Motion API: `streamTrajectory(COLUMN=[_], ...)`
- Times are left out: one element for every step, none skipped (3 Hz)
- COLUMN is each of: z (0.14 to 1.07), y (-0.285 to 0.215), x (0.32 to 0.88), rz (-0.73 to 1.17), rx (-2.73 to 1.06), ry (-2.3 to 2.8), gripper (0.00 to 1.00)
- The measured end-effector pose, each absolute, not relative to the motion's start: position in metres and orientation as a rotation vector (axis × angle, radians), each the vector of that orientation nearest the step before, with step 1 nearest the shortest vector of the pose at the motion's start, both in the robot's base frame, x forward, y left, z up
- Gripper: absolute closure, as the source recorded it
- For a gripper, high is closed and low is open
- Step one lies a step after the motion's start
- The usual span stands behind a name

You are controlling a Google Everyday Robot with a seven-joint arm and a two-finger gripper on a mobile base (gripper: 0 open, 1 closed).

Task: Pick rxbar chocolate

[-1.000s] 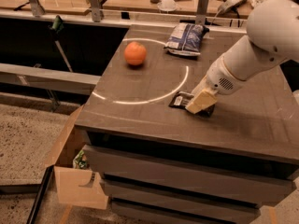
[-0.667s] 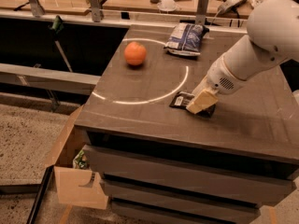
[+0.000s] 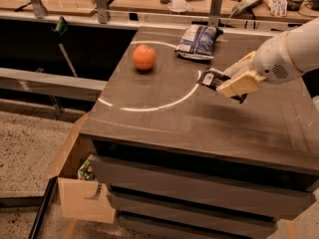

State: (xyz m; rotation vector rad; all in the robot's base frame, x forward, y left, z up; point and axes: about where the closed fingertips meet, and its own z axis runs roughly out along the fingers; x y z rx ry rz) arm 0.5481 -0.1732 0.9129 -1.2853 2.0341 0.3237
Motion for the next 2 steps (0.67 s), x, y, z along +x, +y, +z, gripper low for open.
streamTrajectory(z=[0.9456, 0.9491], y=[-0.1816, -0.1813], x=[0.5469, 0.5465], rz=[0.325, 0.326], rx=[-1.257, -1.258], ry=[1.934, 1.922], gripper=[1.00, 1.00])
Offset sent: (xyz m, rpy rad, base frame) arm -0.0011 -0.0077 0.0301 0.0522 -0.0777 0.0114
